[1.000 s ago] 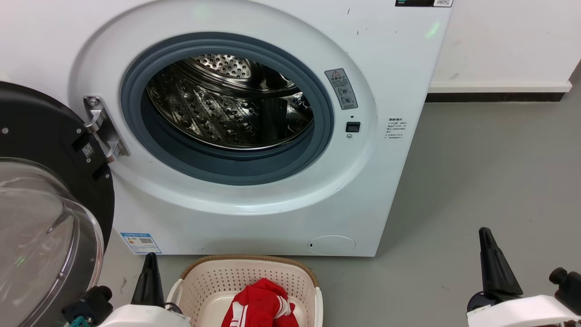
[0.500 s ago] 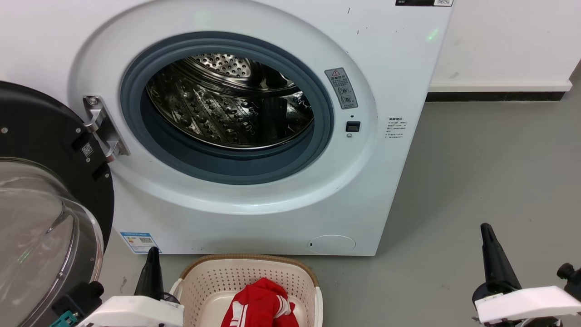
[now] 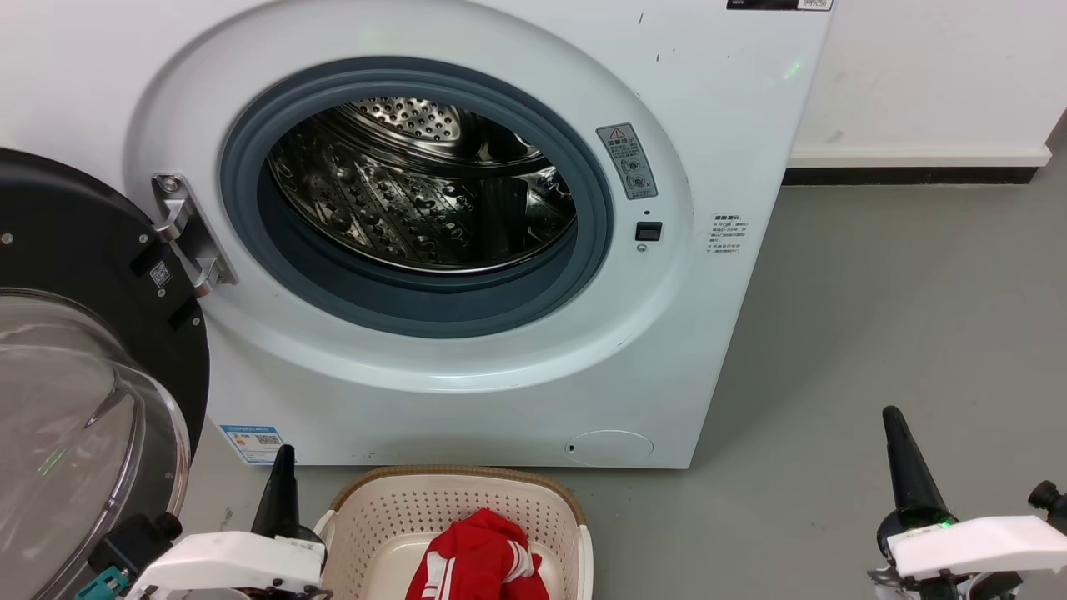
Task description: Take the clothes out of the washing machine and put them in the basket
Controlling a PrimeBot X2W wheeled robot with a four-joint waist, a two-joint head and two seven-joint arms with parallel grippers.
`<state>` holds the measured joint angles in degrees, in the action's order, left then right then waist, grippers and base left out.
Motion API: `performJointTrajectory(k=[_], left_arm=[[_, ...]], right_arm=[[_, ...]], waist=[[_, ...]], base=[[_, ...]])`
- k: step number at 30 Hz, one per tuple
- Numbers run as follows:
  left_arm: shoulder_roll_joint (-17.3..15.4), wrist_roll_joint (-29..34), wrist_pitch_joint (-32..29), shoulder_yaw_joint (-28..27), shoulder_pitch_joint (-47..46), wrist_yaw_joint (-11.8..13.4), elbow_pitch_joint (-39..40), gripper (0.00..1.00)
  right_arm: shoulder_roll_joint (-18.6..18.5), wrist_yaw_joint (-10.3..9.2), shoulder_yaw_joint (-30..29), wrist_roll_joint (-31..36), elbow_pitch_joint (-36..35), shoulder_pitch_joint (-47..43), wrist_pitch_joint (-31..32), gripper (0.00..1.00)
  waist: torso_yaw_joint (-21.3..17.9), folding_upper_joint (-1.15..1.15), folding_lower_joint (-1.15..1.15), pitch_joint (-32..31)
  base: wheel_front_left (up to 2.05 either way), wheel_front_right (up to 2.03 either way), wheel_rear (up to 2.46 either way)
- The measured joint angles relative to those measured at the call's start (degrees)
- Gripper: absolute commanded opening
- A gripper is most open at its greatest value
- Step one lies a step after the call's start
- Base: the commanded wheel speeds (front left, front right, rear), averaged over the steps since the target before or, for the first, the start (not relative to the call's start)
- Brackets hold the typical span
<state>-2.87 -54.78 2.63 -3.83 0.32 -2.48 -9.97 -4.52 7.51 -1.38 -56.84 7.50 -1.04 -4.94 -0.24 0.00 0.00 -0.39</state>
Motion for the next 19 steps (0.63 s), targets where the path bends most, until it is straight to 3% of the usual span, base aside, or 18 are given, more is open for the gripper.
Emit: performJointTrajectory(k=[19], left_arm=[[0.0, -12.1, -3.0, -0.8, -2.0, -1.5, -1.4, 0.00]], right_arm=[[-0.1, -0.01, -0.7, -12.2, 2.0, 2.3, 3.0, 0.00]], waist=[[0.1, 0.00, 0.00, 0.2]], base=[[0.00, 0.00, 0.00]])
